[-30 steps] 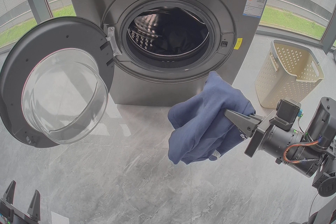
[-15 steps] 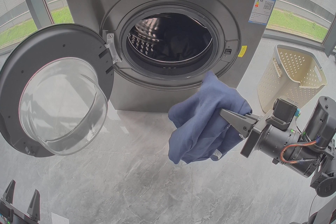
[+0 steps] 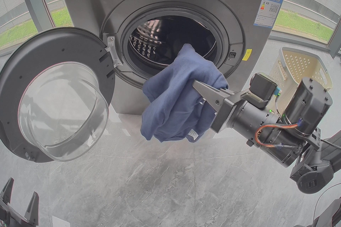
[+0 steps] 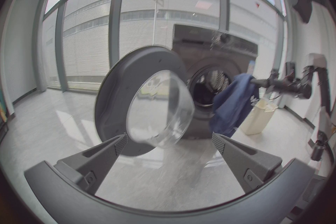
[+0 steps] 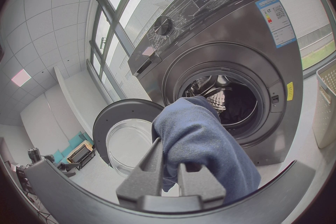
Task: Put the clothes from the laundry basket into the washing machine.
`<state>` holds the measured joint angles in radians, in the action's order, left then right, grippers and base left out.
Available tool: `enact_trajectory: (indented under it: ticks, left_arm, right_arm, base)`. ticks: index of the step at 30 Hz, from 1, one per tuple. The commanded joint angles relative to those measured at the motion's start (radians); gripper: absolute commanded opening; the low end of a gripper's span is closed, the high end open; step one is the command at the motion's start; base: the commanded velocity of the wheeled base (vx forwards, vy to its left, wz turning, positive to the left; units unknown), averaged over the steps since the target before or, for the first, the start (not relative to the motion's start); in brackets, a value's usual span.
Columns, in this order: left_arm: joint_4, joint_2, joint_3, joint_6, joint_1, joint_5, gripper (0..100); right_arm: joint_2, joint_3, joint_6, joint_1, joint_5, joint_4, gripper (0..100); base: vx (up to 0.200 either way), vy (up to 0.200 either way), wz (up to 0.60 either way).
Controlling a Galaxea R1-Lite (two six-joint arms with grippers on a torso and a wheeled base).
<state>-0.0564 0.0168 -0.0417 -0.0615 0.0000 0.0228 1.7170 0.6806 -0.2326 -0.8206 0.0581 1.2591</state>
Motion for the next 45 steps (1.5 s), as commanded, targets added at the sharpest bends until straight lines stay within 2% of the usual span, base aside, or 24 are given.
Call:
enact_trajectory:
  ticks: [1,2,3,4,7,9,10,11,12,15,19,21,24,27,30,34,37,38,42,45]
  left_arm:
    - [0.006,0.06,-0.09,0.014,0.015,0.177,100]
    - [0.01,0.091,-0.09,0.019,0.017,0.22,100]
    - [0.009,0.104,-0.087,0.019,0.017,0.233,100]
    - [0.004,0.157,-0.087,0.026,0.017,0.275,100]
    - [-0.013,0.261,-0.092,0.058,0.006,0.335,100]
    - [-0.045,0.328,-0.093,0.08,-0.012,0.394,100]
    - [-0.068,0.368,-0.095,0.083,-0.014,0.419,100]
    - [-0.072,0.376,-0.095,0.083,-0.014,0.424,100]
    - [-0.14,0.466,-0.098,0.081,-0.021,0.465,100]
    - [-0.261,0.631,-0.098,0.083,-0.034,0.488,100]
    - [-0.427,0.828,-0.113,0.068,-0.118,0.483,100]
    - [-0.456,0.873,-0.119,0.065,-0.14,0.479,100]
    - [-0.563,1.062,-0.153,0.045,-0.227,0.44,100]
    - [-0.651,1.178,-0.168,0.026,-0.29,0.385,100]
    - [-0.747,1.284,-0.172,0.02,-0.339,0.365,100]
    - [-0.853,1.408,-0.199,0.011,-0.368,0.359,100]
    - [-0.896,1.499,-0.239,-0.023,-0.393,0.359,100]
    - [-0.899,1.506,-0.244,-0.026,-0.396,0.359,100]
    - [-0.935,1.6,-0.296,-0.081,-0.423,0.364,100]
    - [-0.955,1.651,-0.316,-0.093,-0.433,0.364,100]
  right_arm:
    - [0.082,0.088,-0.001,-0.005,0.002,0.014,0]
    - [0.092,0.097,-0.001,-0.005,0.002,0.019,0]
    - [0.096,0.1,-0.001,-0.003,0.003,0.019,0]
    - [0.099,0.108,-0.001,-0.003,0.002,0.02,0]
    - [0.099,0.139,-0.001,0.003,0.002,0.019,0]
    - [0.101,0.172,-0.001,0.009,0.002,0.019,0]
    - [0.099,0.186,-0.001,0.009,0.002,0.016,0]
    - [0.099,0.189,-0.001,0.009,0.002,0.014,0]
    - [0.101,0.208,-0.002,0.009,0.002,0.008,0]
    - [0.105,0.217,-0.002,0.011,0.002,0.008,0]
    - [0.111,0.217,-0.002,0.012,0.003,0.011,0]
    - [0.111,0.215,-0.002,0.014,0.003,0.011,0]
    - [0.115,0.209,-0.004,0.025,0.006,0.011,0]
    - [0.125,0.22,-0.002,0.026,0.037,0.008,0]
    - [0.142,0.238,-0.002,0.029,0.048,0.009,0]
    - [0.159,0.261,-0.002,0.034,0.048,0.014,0]
    - [0.162,0.278,-0.004,0.034,0.048,0.019,0]
    - [0.162,0.278,-0.004,0.034,0.048,0.019,0]
    - [0.161,0.277,-0.027,0.035,0.049,0.025,0]
    - [0.159,0.273,-0.03,0.035,0.049,0.025,0]
  base:
    - [0.0,0.0,0.0]
    - [0.0,0.0,0.0]
    - [0.0,0.0,0.0]
    - [0.0,0.0,0.0]
    - [0.0,0.0,0.0]
    - [0.0,0.0,0.0]
    - [0.0,0.0,0.0]
    - [0.0,0.0,0.0]
    - [0.0,0.0,0.0]
    - [0.0,0.0,0.0]
    - [0.0,0.0,0.0]
    - [0.0,0.0,0.0]
    - [0.0,0.0,0.0]
    - [0.0,0.0,0.0]
    - [0.0,0.0,0.0]
    - [0.0,0.0,0.0]
    - [0.0,0.0,0.0]
    - [0.0,0.0,0.0]
    - [0.0,0.0,0.0]
    - [0.0,0.0,0.0]
